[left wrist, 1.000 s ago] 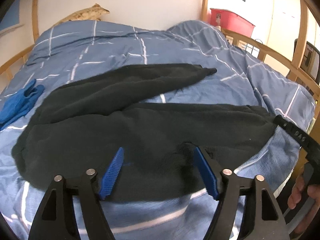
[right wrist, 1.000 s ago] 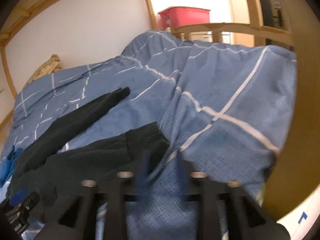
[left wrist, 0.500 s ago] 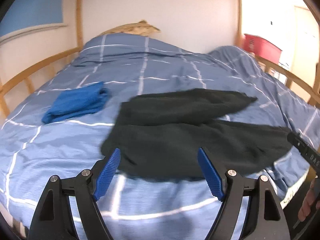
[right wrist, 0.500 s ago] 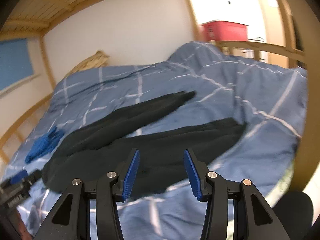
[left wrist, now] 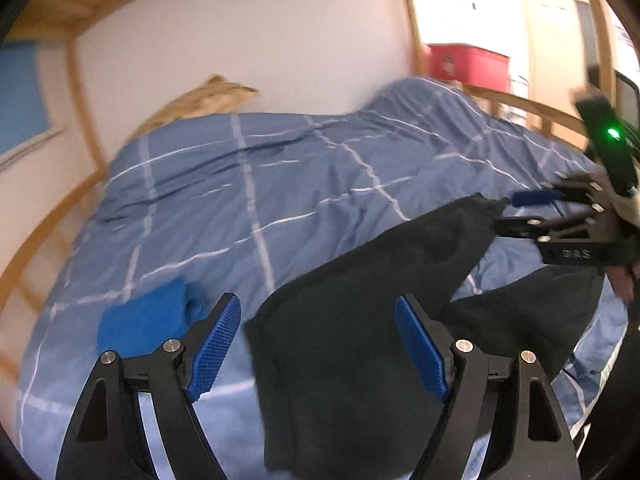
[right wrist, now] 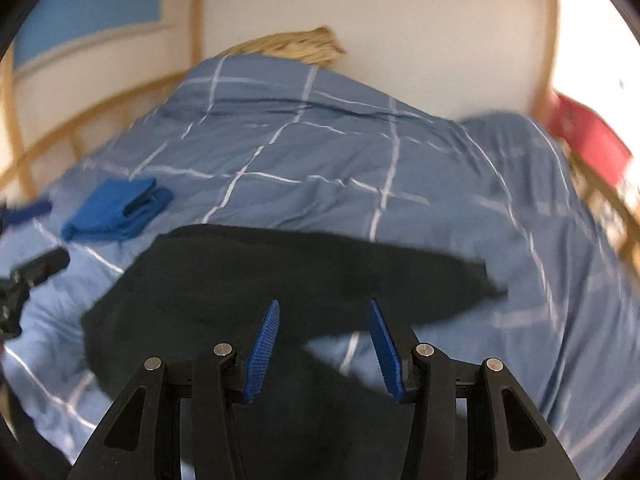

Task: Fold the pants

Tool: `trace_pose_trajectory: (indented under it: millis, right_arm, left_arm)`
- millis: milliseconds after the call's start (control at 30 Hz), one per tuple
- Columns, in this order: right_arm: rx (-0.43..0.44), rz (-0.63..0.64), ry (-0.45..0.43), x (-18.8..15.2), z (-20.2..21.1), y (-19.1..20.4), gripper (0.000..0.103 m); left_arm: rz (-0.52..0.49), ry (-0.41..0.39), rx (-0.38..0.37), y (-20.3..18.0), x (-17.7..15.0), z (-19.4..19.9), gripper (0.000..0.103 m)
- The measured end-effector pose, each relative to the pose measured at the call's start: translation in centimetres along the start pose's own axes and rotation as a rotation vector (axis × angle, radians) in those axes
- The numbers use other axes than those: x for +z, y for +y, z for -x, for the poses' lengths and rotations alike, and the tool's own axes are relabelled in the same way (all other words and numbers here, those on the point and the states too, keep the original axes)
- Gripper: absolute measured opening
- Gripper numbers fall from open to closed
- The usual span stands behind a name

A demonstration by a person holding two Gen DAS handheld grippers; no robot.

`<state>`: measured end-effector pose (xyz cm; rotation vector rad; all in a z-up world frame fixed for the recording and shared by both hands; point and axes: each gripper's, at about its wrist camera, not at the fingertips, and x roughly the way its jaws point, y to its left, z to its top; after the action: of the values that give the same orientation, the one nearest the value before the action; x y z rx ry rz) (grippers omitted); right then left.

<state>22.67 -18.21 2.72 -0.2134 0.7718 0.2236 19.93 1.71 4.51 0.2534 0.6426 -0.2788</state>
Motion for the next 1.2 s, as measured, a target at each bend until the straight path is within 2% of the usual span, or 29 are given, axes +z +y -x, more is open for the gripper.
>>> trace_pose_trajectory:
  millis: [67, 200, 333, 467, 567, 633, 833, 900, 1100, 1200]
  right_arm:
    - [0.045, 0.093, 0.042, 1.7, -1.8, -0.1, 0.047]
    - [0.094, 0.257, 0.135, 4.2, -6.3, -1.0, 0.047]
    - [0.172, 0.343, 0.192, 5.6, -10.8, -2.6, 0.047]
    - [0.208, 0.422, 0.234, 6.4, -14.8, -3.4, 0.047]
    - [0.274, 0.448, 0.297, 6.6, -17.7, -3.9, 0.047]
    - [0.283, 0.479, 0.333, 6.4, -19.7, -4.1, 0.047]
    - [0.305, 0.512, 0.36, 6.5, -23.2, -5.1, 0.047]
    - [0.324, 0.537, 0.388, 6.5, -24.3, -5.2, 0.054]
    - [0.381, 0.538, 0.461, 6.7, -27.1, -5.8, 0.056]
    - [0.413, 0.5, 0.506, 6.5, -28.2, -6.3, 0.056]
  left_arm:
    - [-0.038, 0.043, -0.074, 0.1, 1.6, -2.6, 0.079]
    - [-0.111, 0.089, -0.139, 0.0, 3.6, -7.2, 0.079]
    - [-0.177, 0.149, -0.195, -0.6, 4.3, -12.2, 0.078]
    - [-0.222, 0.205, -0.264, -1.3, 4.9, -16.8, 0.071]
    - [-0.227, 0.238, -0.306, -1.4, 5.4, -19.9, 0.069]
    - [-0.235, 0.261, -0.329, -1.4, 5.4, -21.6, 0.067]
    - [-0.246, 0.357, -0.404, -1.4, 4.9, -26.3, 0.063]
    - [-0.245, 0.383, -0.421, -1.3, 4.7, -27.5, 0.063]
    - [-0.184, 0.509, -0.47, -0.7, 3.5, -30.7, 0.053]
    - [-0.144, 0.542, -0.48, -0.3, 3.1, -31.3, 0.04]
